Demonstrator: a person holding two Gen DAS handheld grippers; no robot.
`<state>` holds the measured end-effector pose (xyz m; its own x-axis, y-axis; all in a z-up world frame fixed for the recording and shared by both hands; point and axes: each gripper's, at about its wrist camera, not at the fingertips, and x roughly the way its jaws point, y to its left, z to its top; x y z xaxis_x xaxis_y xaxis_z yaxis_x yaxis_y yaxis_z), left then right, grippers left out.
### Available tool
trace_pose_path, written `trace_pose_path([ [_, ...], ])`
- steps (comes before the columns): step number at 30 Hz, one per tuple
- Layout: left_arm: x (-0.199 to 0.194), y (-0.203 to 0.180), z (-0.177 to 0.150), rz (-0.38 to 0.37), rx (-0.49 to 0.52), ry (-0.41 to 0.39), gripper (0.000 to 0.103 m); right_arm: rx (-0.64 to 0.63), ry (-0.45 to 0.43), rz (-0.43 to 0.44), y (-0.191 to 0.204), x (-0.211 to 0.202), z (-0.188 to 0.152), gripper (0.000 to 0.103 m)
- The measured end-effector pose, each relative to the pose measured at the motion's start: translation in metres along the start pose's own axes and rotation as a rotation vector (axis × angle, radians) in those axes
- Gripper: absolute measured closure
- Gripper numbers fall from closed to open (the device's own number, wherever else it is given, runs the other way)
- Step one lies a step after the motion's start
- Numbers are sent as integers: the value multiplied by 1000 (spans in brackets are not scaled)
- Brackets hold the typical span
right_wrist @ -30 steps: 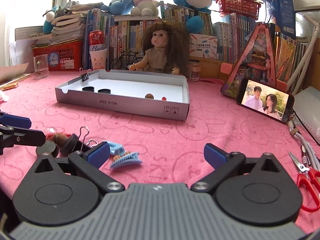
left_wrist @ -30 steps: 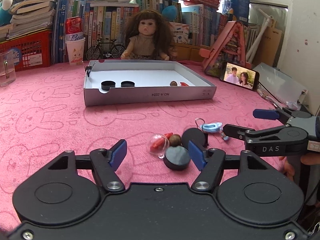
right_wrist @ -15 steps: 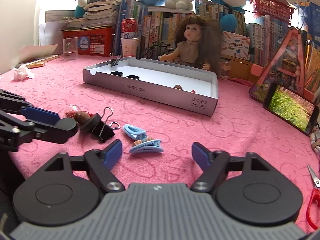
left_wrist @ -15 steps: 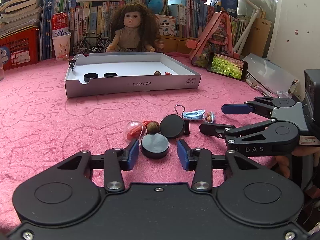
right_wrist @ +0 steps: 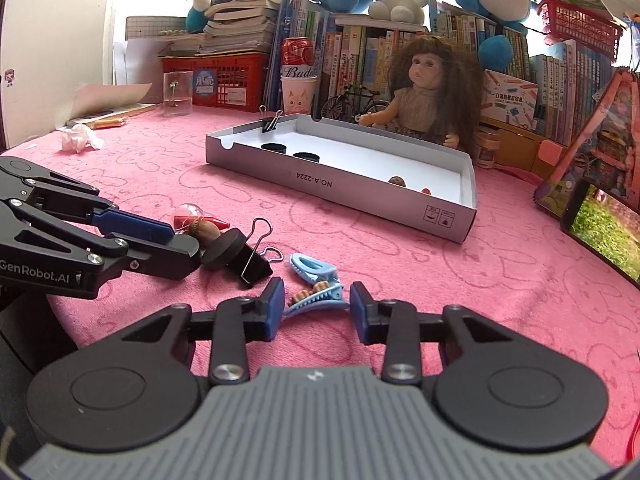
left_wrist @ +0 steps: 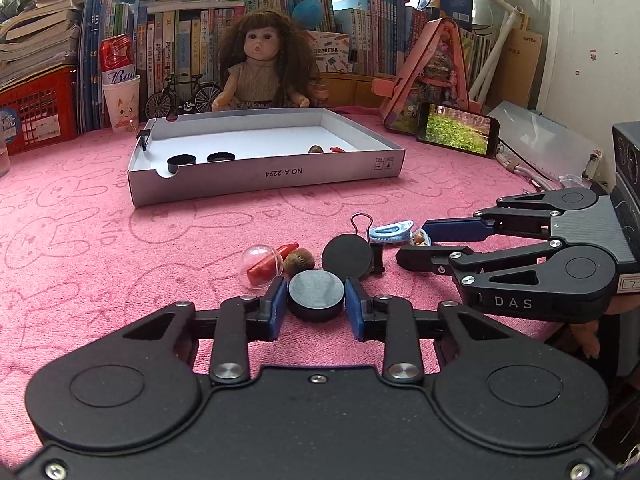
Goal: Organize rigid objects
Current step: 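Grasp a black round lid with the left gripper while the right gripper grasps a blue hair clip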
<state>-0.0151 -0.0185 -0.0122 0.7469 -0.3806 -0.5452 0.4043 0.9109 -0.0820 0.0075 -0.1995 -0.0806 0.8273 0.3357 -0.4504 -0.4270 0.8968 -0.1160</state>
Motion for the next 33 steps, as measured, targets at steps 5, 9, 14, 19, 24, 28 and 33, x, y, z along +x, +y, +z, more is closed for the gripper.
trace_pose_path([
  [5, -4, 2, 2, 2, -1, -18, 73, 15, -10, -36, -2, -4, 1, 63],
  [9, -9, 3, 7, 1, -2, -36, 73, 34, -20, -68, -7, -6, 3, 63],
  [14, -13, 4, 14, 0, -21, -54, 73, 73, -31, -115, -14, -8, 7, 79],
  [19, -13, 6, 19, 2, -28, -64, 73, 87, -32, -124, -18, -8, 7, 79],
  [24, -12, 7, 18, 12, -34, -65, 73, 94, -28, -124, -17, -12, 5, 70],
  [28, -11, 9, 18, 21, -46, -62, 73, 119, -24, -132, -18, -14, 0, 58],
  [33, -11, 11, 18, 32, -54, -63, 73, 130, -20, -138, -17, -14, -2, 56],
])
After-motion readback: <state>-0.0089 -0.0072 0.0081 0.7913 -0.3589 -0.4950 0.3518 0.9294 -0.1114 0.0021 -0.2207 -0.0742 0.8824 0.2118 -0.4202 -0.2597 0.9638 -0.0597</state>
